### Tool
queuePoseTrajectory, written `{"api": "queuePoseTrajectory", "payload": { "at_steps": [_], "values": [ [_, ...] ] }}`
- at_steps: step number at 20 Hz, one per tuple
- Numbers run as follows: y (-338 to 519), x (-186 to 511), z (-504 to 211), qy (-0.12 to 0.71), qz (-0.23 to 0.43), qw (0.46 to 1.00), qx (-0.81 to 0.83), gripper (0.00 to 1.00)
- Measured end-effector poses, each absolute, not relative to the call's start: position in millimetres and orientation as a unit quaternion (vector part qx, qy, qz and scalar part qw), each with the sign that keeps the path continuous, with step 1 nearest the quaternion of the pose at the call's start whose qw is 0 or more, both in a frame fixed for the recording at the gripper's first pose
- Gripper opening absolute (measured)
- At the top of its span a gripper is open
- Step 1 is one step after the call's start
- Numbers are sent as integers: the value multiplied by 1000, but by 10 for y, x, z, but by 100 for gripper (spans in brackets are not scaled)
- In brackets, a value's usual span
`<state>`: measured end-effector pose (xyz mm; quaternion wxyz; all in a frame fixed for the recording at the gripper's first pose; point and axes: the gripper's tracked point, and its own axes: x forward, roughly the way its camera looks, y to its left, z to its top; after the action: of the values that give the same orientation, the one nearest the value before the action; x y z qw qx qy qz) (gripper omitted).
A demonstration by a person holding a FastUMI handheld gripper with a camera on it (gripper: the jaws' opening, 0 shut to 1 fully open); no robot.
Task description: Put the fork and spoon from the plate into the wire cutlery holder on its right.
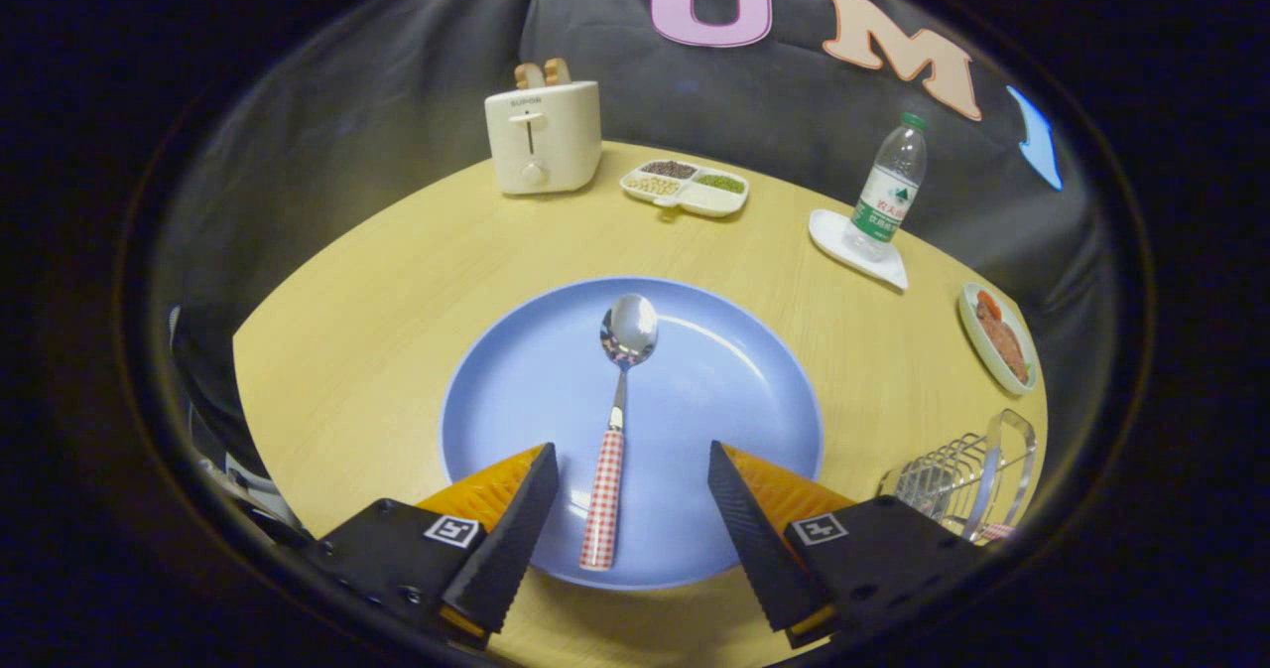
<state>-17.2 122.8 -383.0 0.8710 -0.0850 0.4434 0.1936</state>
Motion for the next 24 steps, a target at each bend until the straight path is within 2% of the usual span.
{"api": "queuePoseTrajectory", "payload": {
  "at_steps": [9, 14, 18, 19, 21, 24],
  "values": [
    [1306, -191, -3888, 461, 207, 862, -49, 74],
    [1301, -176, -3900, 466, 204, 859, -51, 68],
    [1298, -186, -3899, 467, 202, 859, -53, 29],
    [1328, -125, -3957, 468, 199, 860, -48, 29],
    [1285, -197, -3889, 475, 197, 856, -46, 13],
    [1309, -171, -3901, 481, 204, 851, -54, 8]
  ]
}}
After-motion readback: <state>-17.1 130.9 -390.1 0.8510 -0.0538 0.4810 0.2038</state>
